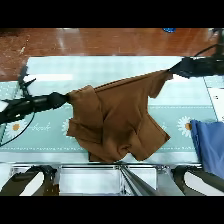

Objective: Fold the shirts.

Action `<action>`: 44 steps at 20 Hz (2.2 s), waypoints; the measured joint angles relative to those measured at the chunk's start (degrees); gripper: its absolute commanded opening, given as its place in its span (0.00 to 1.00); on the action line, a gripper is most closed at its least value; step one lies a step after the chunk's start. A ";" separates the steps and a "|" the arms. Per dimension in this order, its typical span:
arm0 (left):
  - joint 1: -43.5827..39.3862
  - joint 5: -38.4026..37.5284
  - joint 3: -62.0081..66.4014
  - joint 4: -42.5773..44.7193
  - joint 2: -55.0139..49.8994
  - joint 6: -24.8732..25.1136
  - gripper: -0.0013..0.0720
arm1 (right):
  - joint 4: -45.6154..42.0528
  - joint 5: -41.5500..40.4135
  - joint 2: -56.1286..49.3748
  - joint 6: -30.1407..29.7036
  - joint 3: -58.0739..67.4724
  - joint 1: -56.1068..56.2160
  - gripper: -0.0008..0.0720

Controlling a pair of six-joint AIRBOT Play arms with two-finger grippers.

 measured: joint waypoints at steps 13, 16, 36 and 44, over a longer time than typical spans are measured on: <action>9.07 -15.89 18.67 14.47 -20.70 -4.79 0.71 | 4.07 11.89 -15.58 -2.38 2.23 -11.13 0.58; 13.38 -23.85 15.80 18.05 -20.37 -6.32 0.71 | -1.81 12.33 -8.50 -1.42 -7.61 -16.09 0.58; 1.11 -21.55 3.82 13.18 -26.10 -5.33 0.04 | -7.06 11.23 8.87 0.52 -44.15 -18.75 0.58; 0.52 -21.00 3.85 11.08 -26.29 -4.13 0.04 | -12.09 11.93 8.90 5.27 -49.29 -4.11 0.58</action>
